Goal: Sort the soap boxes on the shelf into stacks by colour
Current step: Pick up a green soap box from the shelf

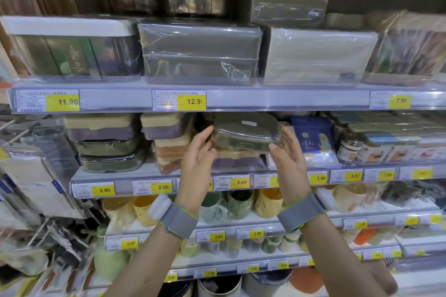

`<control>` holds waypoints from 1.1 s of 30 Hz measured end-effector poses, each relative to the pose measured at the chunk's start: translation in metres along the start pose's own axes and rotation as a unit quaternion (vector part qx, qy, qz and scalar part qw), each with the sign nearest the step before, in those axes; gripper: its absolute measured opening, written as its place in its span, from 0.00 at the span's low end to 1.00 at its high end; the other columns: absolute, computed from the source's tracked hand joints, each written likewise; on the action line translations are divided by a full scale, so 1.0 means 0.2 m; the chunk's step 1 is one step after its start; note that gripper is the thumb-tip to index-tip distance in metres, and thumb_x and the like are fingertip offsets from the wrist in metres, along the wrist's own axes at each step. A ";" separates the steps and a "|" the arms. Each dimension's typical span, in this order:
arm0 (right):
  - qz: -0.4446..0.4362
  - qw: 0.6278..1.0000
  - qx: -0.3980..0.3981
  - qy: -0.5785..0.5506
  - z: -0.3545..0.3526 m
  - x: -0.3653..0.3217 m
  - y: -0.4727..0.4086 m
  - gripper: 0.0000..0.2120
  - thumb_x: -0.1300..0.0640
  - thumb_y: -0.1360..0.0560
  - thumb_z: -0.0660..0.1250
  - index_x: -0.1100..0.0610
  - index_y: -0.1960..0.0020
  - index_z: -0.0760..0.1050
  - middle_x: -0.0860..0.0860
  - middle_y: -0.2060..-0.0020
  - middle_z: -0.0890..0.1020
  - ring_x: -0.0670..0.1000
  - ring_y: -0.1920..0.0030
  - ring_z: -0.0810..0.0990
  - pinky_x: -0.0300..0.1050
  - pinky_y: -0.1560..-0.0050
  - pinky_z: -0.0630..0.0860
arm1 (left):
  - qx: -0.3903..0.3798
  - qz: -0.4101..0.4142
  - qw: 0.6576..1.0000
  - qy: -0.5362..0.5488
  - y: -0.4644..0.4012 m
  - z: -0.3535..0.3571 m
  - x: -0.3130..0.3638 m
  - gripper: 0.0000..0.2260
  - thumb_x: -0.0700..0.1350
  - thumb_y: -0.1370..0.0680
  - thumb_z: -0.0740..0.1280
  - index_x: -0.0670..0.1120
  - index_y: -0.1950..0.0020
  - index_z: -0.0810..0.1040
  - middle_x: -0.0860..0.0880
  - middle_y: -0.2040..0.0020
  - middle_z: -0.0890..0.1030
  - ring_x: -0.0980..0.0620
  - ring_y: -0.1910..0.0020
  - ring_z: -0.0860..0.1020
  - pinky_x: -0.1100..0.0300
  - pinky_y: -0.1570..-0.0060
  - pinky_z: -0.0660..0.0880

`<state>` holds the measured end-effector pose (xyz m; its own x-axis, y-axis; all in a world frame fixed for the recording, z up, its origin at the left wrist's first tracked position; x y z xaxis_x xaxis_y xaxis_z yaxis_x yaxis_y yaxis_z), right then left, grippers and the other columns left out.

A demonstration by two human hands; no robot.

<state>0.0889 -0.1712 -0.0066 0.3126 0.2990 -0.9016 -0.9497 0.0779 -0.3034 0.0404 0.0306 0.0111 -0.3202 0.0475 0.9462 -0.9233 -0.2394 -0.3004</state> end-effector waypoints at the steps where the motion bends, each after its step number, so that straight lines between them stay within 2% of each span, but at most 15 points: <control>1: 0.000 1.000 -0.001 0.006 -0.01 0.01 0.02 0.22 0.65 0.23 0.64 0.51 0.32 0.70 0.37 0.39 0.75 0.33 0.38 0.73 0.35 0.42 0.74 | 0.003 0.000 1.000 -0.006 0.01 -0.02 -0.01 0.18 0.35 0.18 0.59 0.48 0.30 0.74 0.56 0.35 0.78 0.67 0.38 0.76 0.70 0.39 0.73; 3: 0.000 1.000 -0.010 0.014 -0.02 0.02 0.05 0.22 0.61 0.24 0.66 0.47 0.33 0.71 0.39 0.35 0.74 0.38 0.32 0.70 0.46 0.31 0.68 | 0.015 -0.006 1.000 -0.013 0.03 -0.06 -0.02 0.17 0.38 0.18 0.61 0.49 0.31 0.76 0.54 0.35 0.80 0.62 0.37 0.77 0.62 0.36 0.74; 6: 0.006 1.000 -0.017 0.000 0.00 0.02 0.11 0.23 0.56 0.28 0.67 0.45 0.34 0.72 0.42 0.33 0.74 0.49 0.28 0.68 0.52 0.30 0.68 | 0.034 -0.012 0.999 -0.004 0.06 -0.10 -0.04 0.16 0.37 0.19 0.62 0.53 0.36 0.79 0.51 0.37 0.81 0.54 0.35 0.78 0.53 0.34 0.74; 9: 0.007 0.999 -0.014 -0.034 0.02 0.01 0.17 0.22 0.57 0.27 0.66 0.47 0.34 0.72 0.41 0.36 0.76 0.48 0.31 0.72 0.43 0.42 0.74 | 0.047 -0.013 0.998 0.026 0.11 -0.12 -0.04 0.16 0.36 0.20 0.61 0.55 0.40 0.79 0.52 0.39 0.82 0.51 0.37 0.79 0.56 0.40 0.77; 12: 0.001 0.999 -0.007 -0.053 0.03 0.01 0.22 0.18 0.57 0.27 0.65 0.49 0.38 0.74 0.47 0.37 0.77 0.50 0.38 0.75 0.42 0.46 0.75 | 0.057 -0.022 0.996 0.068 0.15 -0.12 -0.04 0.16 0.36 0.19 0.59 0.52 0.37 0.77 0.56 0.44 0.79 0.60 0.45 0.80 0.58 0.46 0.79; 14: 0.003 0.999 0.005 -0.051 0.02 0.02 0.26 0.15 0.56 0.27 0.66 0.50 0.41 0.75 0.50 0.40 0.76 0.48 0.45 0.77 0.40 0.51 0.75 | 0.061 -0.045 0.992 0.101 0.18 -0.13 -0.06 0.15 0.38 0.18 0.59 0.51 0.35 0.76 0.51 0.45 0.78 0.57 0.47 0.78 0.53 0.46 0.78; 16: 0.012 0.998 0.020 -0.062 0.00 0.04 0.29 0.11 0.59 0.27 0.66 0.51 0.44 0.75 0.49 0.45 0.77 0.42 0.55 0.77 0.34 0.61 0.74 | 0.057 -0.073 0.988 0.120 0.20 -0.12 -0.10 0.14 0.42 0.18 0.60 0.53 0.34 0.76 0.43 0.41 0.78 0.54 0.47 0.79 0.50 0.46 0.77; 18: 0.022 0.996 0.027 -0.079 -0.02 0.05 0.31 0.09 0.63 0.24 0.64 0.54 0.45 0.75 0.49 0.48 0.78 0.39 0.61 0.78 0.32 0.65 0.74 | 0.047 -0.091 0.986 0.134 0.23 -0.11 -0.12 0.14 0.45 0.18 0.62 0.55 0.33 0.75 0.46 0.40 0.79 0.60 0.49 0.81 0.53 0.50 0.78; 20: 0.027 0.997 0.027 -0.071 -0.02 0.07 0.33 0.09 0.64 0.23 0.63 0.56 0.44 0.74 0.49 0.50 0.79 0.38 0.64 0.78 0.33 0.65 0.74 | 0.030 -0.093 0.986 0.133 0.23 -0.09 -0.13 0.16 0.48 0.20 0.64 0.55 0.31 0.73 0.51 0.38 0.78 0.63 0.51 0.82 0.53 0.51 0.79; 21: 0.030 0.997 0.031 -0.067 -0.02 0.08 0.34 0.09 0.64 0.23 0.63 0.56 0.44 0.73 0.48 0.50 0.79 0.38 0.66 0.78 0.33 0.65 0.75 | 0.014 -0.102 0.986 0.133 0.23 -0.08 -0.15 0.19 0.49 0.21 0.65 0.55 0.29 0.71 0.51 0.36 0.78 0.61 0.48 0.82 0.53 0.49 0.80; 24: 0.034 0.997 0.044 -0.057 -0.01 0.11 0.35 0.08 0.61 0.25 0.65 0.55 0.47 0.74 0.44 0.54 0.81 0.39 0.66 0.77 0.34 0.66 0.74 | -0.018 -0.135 0.981 0.140 0.25 -0.07 -0.19 0.22 0.46 0.21 0.66 0.54 0.28 0.70 0.49 0.33 0.79 0.49 0.40 0.82 0.52 0.49 0.82; 26: 0.043 0.997 0.056 -0.042 -0.03 0.14 0.35 0.06 0.63 0.24 0.64 0.54 0.49 0.75 0.41 0.58 0.82 0.38 0.67 0.77 0.33 0.67 0.73 | -0.021 -0.167 0.973 0.158 0.26 -0.07 -0.23 0.20 0.43 0.21 0.66 0.54 0.29 0.72 0.46 0.35 0.80 0.43 0.40 0.81 0.52 0.52 0.82; 28: 0.040 0.997 0.061 -0.011 -0.04 0.16 0.34 0.05 0.60 0.24 0.64 0.54 0.48 0.75 0.41 0.58 0.81 0.39 0.65 0.77 0.33 0.65 0.73 | -0.032 -0.186 0.968 0.167 0.27 -0.08 -0.26 0.20 0.43 0.21 0.66 0.55 0.30 0.72 0.44 0.36 0.81 0.39 0.41 0.80 0.49 0.50 0.82; 31: 0.047 0.993 0.105 0.041 -0.09 0.18 0.29 0.08 0.54 0.24 0.66 0.53 0.45 0.74 0.48 0.53 0.82 0.46 0.61 0.78 0.39 0.60 0.75 | -0.053 -0.203 0.960 0.184 0.27 -0.08 -0.29 0.18 0.43 0.20 0.64 0.57 0.32 0.73 0.48 0.39 0.83 0.42 0.43 0.81 0.49 0.48 0.81; 33: 0.042 0.989 0.129 0.065 -0.15 0.17 0.22 0.10 0.55 0.24 0.68 0.54 0.44 0.73 0.52 0.49 0.80 0.48 0.60 0.81 0.42 0.60 0.77 | -0.064 -0.238 0.939 0.239 0.29 -0.07 -0.33 0.19 0.43 0.20 0.62 0.56 0.30 0.73 0.49 0.39 0.83 0.45 0.42 0.80 0.47 0.44 0.76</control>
<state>0.0589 -0.1864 -0.0590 0.2160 0.1918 -0.9574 -0.9409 0.3029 -0.1516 0.0059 0.0281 -0.0709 0.1042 0.5576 0.8236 -0.9942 0.0365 0.1011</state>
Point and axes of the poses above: each hand's wrist, its own y-axis away from the middle knuckle, its own z-axis out of the palm, x = y × z, the point moved 7 cm from there along -y, towards the middle knuckle
